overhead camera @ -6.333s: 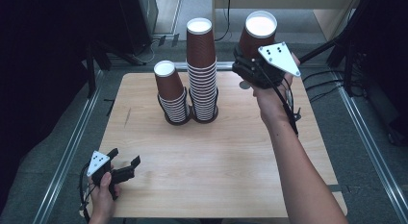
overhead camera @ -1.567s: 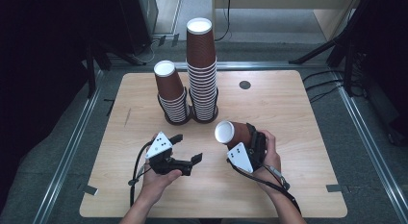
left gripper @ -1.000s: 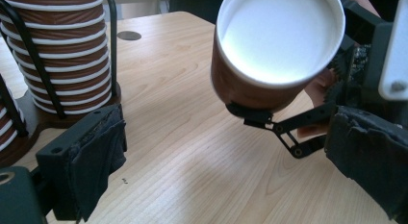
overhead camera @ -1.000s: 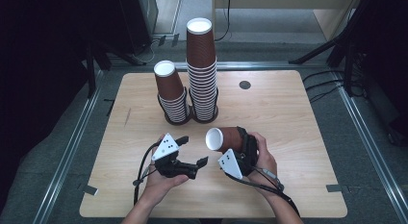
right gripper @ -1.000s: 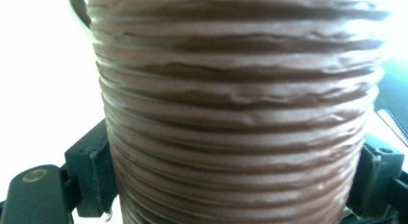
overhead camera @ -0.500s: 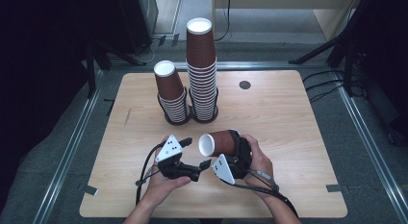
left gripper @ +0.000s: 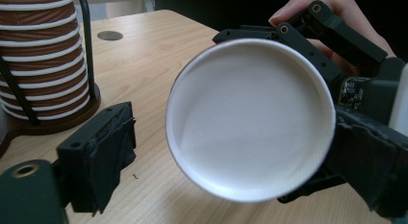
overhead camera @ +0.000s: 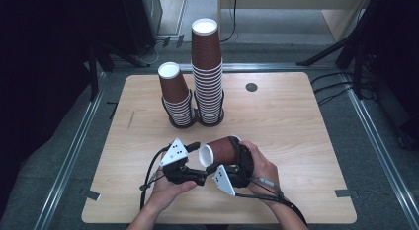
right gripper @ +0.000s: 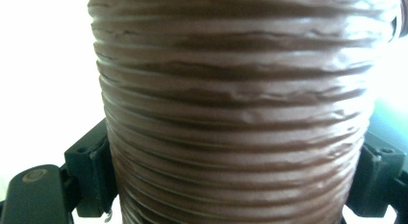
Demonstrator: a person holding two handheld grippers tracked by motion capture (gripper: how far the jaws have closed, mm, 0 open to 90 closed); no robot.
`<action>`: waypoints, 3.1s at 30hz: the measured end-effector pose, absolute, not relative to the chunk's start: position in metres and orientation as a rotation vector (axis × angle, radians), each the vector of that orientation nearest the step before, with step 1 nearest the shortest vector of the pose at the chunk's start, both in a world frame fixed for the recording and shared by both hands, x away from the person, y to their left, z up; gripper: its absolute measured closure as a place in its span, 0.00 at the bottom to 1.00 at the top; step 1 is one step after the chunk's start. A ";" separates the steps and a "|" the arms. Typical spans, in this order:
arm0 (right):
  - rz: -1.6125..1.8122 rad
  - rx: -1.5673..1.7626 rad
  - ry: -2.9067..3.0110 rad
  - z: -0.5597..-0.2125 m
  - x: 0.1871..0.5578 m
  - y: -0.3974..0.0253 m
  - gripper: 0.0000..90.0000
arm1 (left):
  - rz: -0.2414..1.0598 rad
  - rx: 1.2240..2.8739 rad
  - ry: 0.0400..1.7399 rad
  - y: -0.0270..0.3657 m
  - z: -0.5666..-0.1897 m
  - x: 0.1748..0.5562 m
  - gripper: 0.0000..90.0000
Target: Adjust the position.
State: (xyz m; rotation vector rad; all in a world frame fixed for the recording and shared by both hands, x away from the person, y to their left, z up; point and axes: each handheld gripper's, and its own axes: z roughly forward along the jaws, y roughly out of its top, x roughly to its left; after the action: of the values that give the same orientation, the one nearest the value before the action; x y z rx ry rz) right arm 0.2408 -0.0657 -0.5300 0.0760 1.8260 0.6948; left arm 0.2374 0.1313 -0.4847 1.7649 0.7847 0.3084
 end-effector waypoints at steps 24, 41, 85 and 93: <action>0.690 0.007 1.804 -0.530 0.234 -0.060 0.14 | 0.230 1.742 0.768 0.134 -0.486 0.240 0.23; 0.754 0.050 1.812 -0.530 0.235 -0.061 0.07 | 0.226 1.709 0.751 0.139 -0.486 0.240 0.25; 0.988 0.537 1.911 -0.533 0.250 -0.096 0.06 | 0.333 1.561 0.847 0.168 -0.487 0.250 0.26; 1.002 0.812 1.938 -0.551 0.255 -0.091 0.07 | 0.376 1.546 0.855 0.170 -0.487 0.250 0.25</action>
State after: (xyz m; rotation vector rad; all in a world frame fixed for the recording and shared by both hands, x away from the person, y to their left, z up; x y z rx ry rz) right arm 0.2550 -0.0909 -0.5506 0.8120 1.9381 1.0020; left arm 0.2501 0.1696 -0.4871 1.5456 0.8552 0.3765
